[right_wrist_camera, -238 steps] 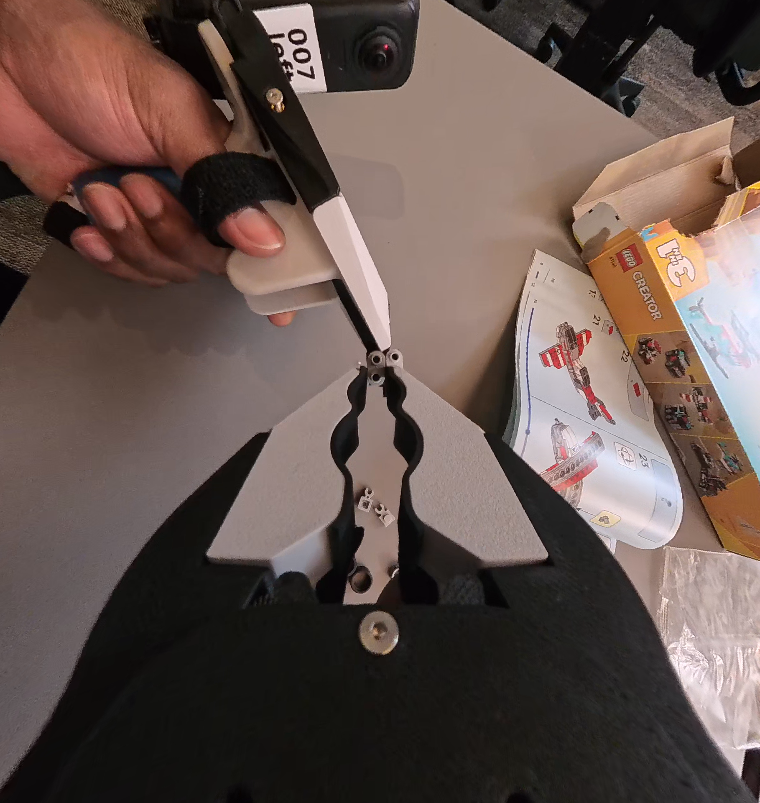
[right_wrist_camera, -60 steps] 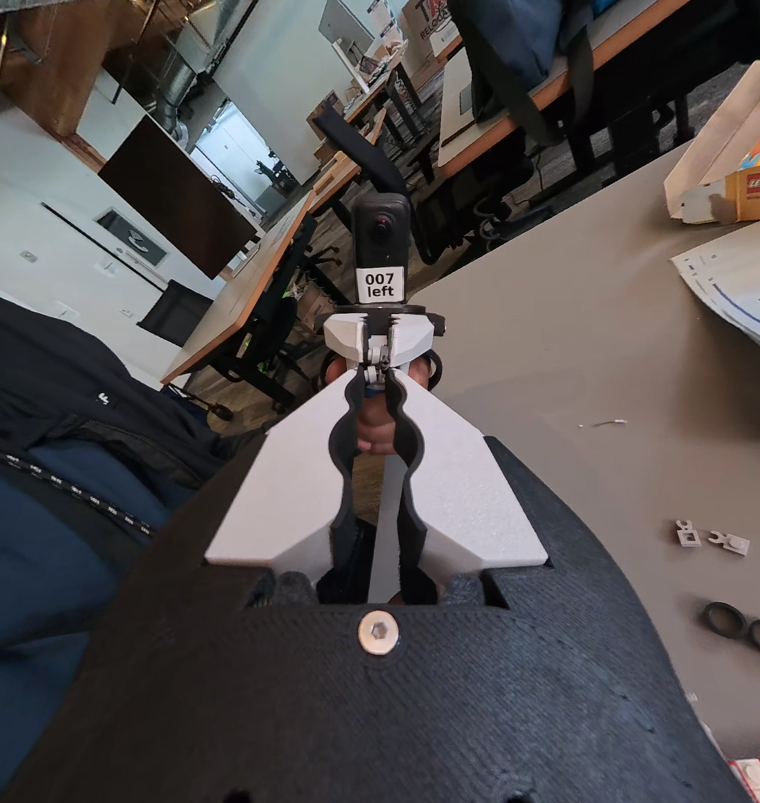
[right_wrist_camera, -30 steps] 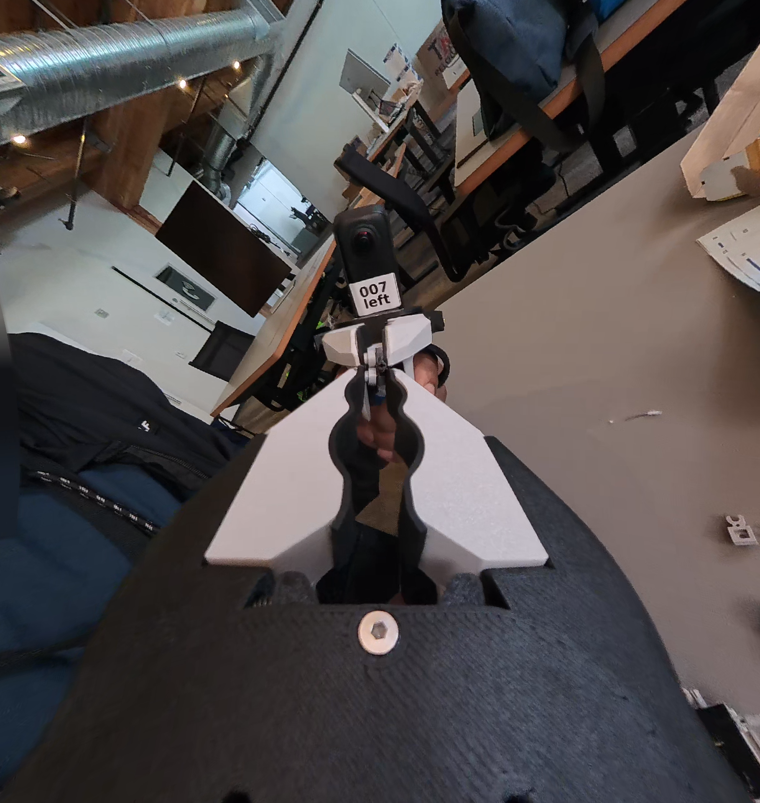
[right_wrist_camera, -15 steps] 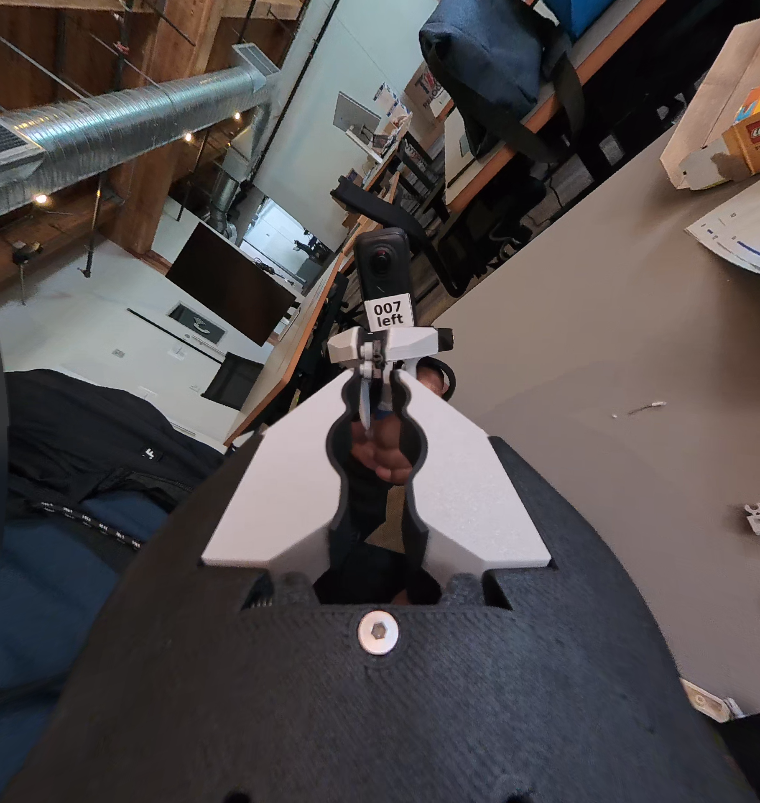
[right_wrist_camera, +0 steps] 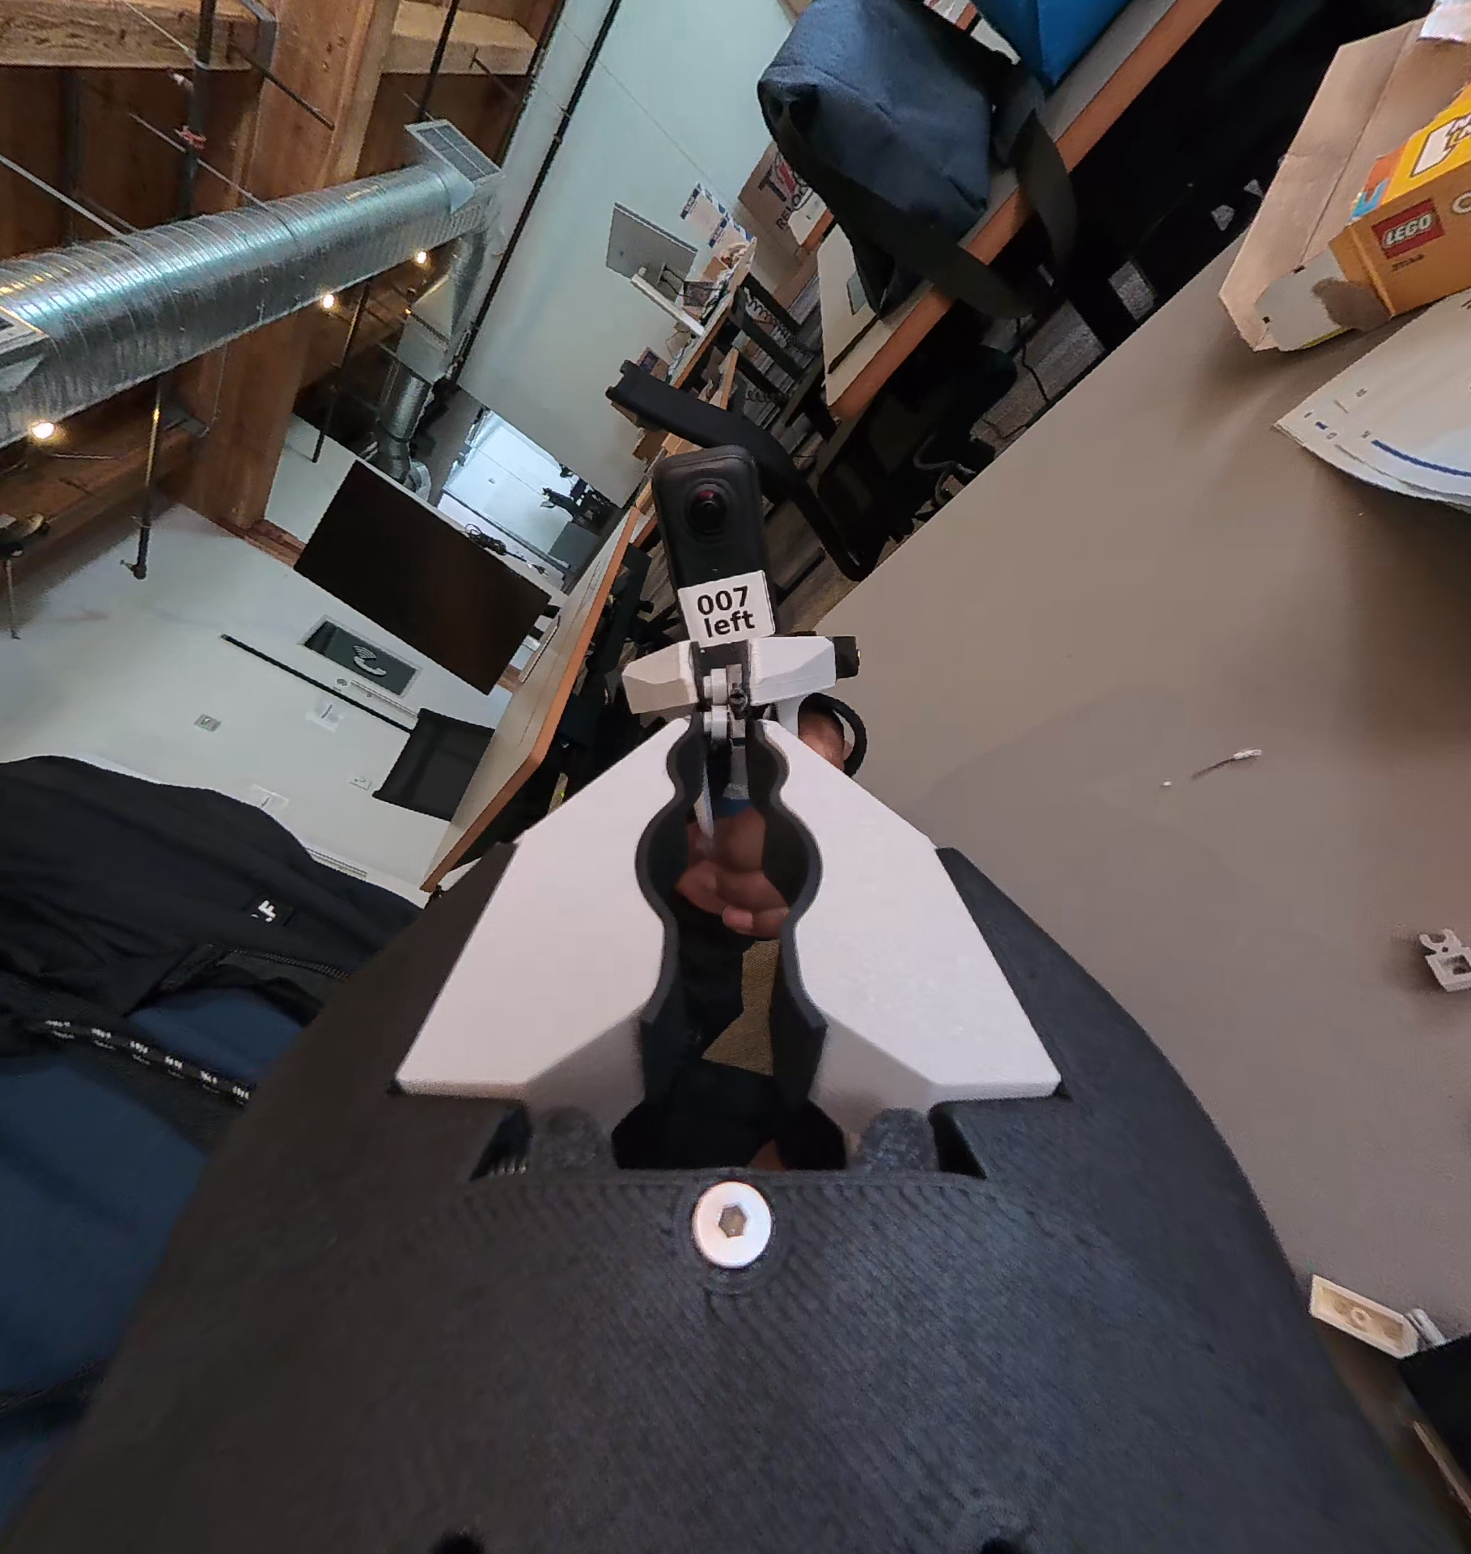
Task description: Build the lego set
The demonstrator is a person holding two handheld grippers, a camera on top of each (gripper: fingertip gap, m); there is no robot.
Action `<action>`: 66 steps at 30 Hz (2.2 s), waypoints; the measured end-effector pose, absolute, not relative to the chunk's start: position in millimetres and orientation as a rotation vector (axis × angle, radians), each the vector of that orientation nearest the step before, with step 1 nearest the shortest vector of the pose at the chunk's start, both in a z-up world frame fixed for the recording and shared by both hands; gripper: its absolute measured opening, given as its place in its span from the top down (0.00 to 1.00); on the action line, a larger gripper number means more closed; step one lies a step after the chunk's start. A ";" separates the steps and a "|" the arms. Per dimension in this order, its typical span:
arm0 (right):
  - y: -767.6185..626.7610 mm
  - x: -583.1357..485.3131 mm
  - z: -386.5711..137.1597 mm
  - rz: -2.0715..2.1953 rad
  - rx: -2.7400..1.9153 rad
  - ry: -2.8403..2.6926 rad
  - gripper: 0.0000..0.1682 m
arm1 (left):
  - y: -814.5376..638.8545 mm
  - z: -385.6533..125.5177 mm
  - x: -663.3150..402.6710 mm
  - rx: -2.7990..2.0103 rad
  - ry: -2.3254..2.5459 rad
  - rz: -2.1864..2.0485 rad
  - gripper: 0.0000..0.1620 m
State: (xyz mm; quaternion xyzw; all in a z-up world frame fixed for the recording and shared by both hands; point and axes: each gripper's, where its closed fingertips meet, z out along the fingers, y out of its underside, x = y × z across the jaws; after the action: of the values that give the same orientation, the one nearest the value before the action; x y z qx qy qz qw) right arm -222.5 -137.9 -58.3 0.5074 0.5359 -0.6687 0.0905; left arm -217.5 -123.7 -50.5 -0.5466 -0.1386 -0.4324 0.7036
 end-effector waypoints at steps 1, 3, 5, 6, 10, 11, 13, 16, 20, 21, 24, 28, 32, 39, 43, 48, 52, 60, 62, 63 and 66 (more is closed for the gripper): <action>-137.7 -222.1 -58.4 -1.991 1.505 1.591 0.96 | -123.4 -50.5 -217.4 -1.216 -0.308 -0.964 0.95; -137.7 -221.0 -57.6 -2.010 1.489 1.595 0.95 | -123.2 -49.5 -216.8 -1.213 -0.304 -0.965 0.95; -135.9 -219.7 -59.3 -2.017 1.489 1.597 0.94 | -121.4 -50.2 -216.5 -1.218 -0.310 -0.963 0.95; -134.6 -218.5 -63.1 -2.002 1.503 1.618 0.90 | -120.2 -50.7 -216.9 -1.217 -0.320 -0.966 0.95; -126.7 -212.8 -70.4 -2.016 1.540 1.785 0.81 | -116.6 -57.9 -222.1 -1.210 -0.393 -1.024 0.95; -122.7 -212.4 -69.7 -2.041 1.546 1.842 0.81 | -115.4 -61.6 -222.7 -1.214 -0.416 -1.052 0.95; -113.2 -211.2 -69.4 -2.076 1.553 1.990 0.81 | -113.5 -67.3 -223.0 -1.209 -0.463 -1.126 0.95; -98.6 -201.1 -67.3 -2.120 1.497 2.250 0.81 | -113.1 -70.6 -225.0 -1.175 -0.525 -1.216 0.95; -68.2 -178.4 -72.7 -2.105 1.448 2.522 0.81 | -112.9 -82.1 -230.2 -1.209 -0.583 -1.213 0.95; -59.3 -172.7 -74.8 -2.102 1.444 2.559 0.81 | -112.3 -86.2 -231.6 -1.223 -0.597 -1.205 0.95; -32.5 -160.2 -82.3 -2.127 1.461 2.597 0.81 | -108.6 -95.7 -234.0 -1.243 -0.623 -1.192 0.95; 4.4 -158.6 -98.7 -2.199 1.560 2.559 0.78 | -98.8 -109.2 -231.6 -1.284 -0.640 -1.170 0.95; 34.3 -161.5 -112.2 -2.251 1.647 2.529 0.76 | -89.0 -120.1 -230.9 -1.327 -0.643 -1.119 0.95; 71.2 -163.6 -122.0 -2.366 1.692 2.337 0.76 | -75.7 -137.6 -235.8 -1.398 -0.717 -1.092 0.95; 89.1 -166.9 -115.9 -2.453 1.713 2.163 0.78 | -70.9 -144.9 -238.7 -1.425 -0.759 -1.092 0.95; 93.6 -168.7 -115.4 -2.465 1.704 2.067 0.79 | -69.2 -149.8 -239.6 -1.437 -0.787 -1.107 0.95; 93.1 -170.7 -118.1 -2.435 1.710 2.058 0.80 | -67.6 -152.6 -238.9 -1.452 -0.797 -1.114 0.95; 95.2 -171.8 -118.7 -2.432 1.723 2.027 0.81 | -66.3 -154.0 -237.4 -1.470 -0.791 -1.106 0.95; 96.4 -172.0 -118.4 -2.437 1.728 2.013 0.81 | -66.6 -153.7 -237.4 -1.469 -0.789 -1.105 0.95; 97.1 -172.1 -118.2 -2.440 1.731 2.004 0.81 | -66.7 -153.5 -237.2 -1.468 -0.788 -1.105 0.95; 98.2 -172.2 -118.0 -2.444 1.736 1.990 0.81 | -66.6 -153.3 -236.6 -1.470 -0.784 -1.107 0.95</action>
State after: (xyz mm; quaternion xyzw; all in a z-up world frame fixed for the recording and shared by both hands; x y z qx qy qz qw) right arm -172.2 98.2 -118.0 0.4698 0.5387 -0.6616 -0.2265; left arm -236.6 -66.6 -153.3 -0.6184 -0.3297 -0.4657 0.5404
